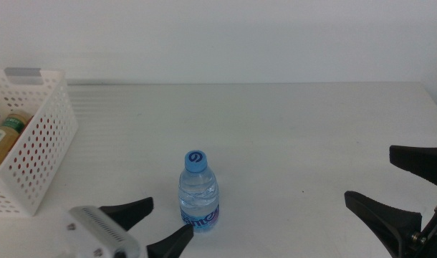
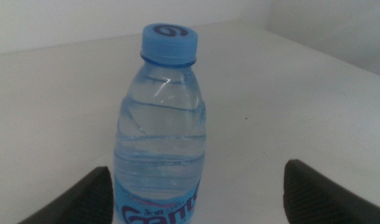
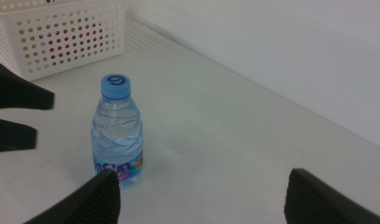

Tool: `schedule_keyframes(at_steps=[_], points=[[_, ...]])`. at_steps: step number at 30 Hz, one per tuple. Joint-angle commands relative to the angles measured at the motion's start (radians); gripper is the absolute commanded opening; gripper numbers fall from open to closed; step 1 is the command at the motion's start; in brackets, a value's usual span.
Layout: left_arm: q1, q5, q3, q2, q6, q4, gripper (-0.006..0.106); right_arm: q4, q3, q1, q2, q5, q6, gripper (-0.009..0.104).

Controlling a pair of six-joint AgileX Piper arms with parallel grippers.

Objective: Use arms to grab the bottles and put them into the dustbin to the left of the table.

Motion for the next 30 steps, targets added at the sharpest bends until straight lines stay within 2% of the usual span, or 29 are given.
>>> schedule_keyframes(at_steps=[1, 5, 16, 30], points=[[-0.004, -0.147, -0.032, 0.051, -0.032, 0.002, 0.089, -0.009, -0.027, -0.004, -0.001, -0.073, -0.009, 0.079], [-0.004, -0.217, -0.042, 0.115, -0.032, 0.002, 0.089, -0.009, -0.027, -0.004, -0.001, -0.073, -0.009, 0.079], [-0.002, -0.159, -0.13, 0.134, 0.01, -0.001, 0.089, -0.009, -0.027, -0.004, -0.001, -0.073, -0.009, 0.079], [-0.002, -0.027, -0.226, 0.147, 0.039, -0.078, 0.089, -0.009, -0.027, -0.004, -0.001, -0.073, -0.009, 0.079]])
